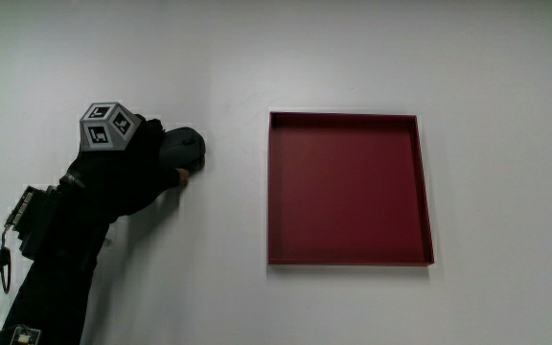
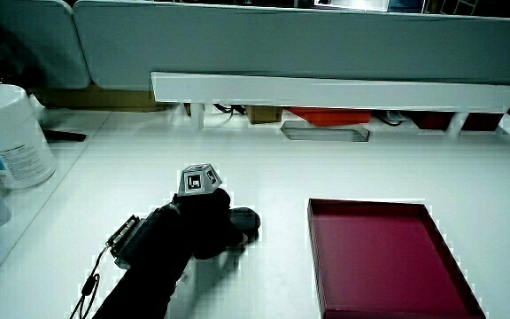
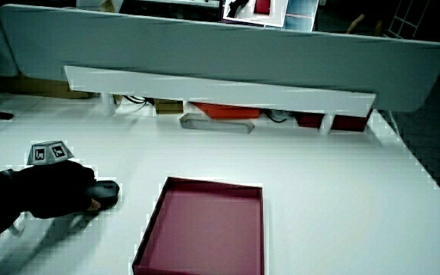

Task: Place mouse on desk

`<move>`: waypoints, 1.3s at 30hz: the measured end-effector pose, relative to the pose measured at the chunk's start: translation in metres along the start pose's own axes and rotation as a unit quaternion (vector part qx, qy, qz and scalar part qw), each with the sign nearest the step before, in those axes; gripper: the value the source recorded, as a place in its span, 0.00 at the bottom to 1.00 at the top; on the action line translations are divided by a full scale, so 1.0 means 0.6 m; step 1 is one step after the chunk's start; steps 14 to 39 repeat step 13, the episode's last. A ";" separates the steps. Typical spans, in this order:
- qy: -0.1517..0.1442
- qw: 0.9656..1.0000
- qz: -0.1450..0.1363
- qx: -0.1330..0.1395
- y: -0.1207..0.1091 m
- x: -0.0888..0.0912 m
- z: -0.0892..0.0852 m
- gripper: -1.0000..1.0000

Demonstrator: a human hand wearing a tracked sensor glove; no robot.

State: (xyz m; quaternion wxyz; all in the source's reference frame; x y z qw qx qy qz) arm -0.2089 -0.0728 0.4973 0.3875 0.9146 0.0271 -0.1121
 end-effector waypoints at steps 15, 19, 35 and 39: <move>-0.001 1.000 0.004 0.009 0.006 -0.006 -0.016 0.50; -0.001 1.000 0.004 0.009 0.006 -0.006 -0.016 0.50; -0.001 1.000 0.004 0.009 0.006 -0.006 -0.016 0.50; -0.001 1.000 0.004 0.009 0.006 -0.006 -0.016 0.50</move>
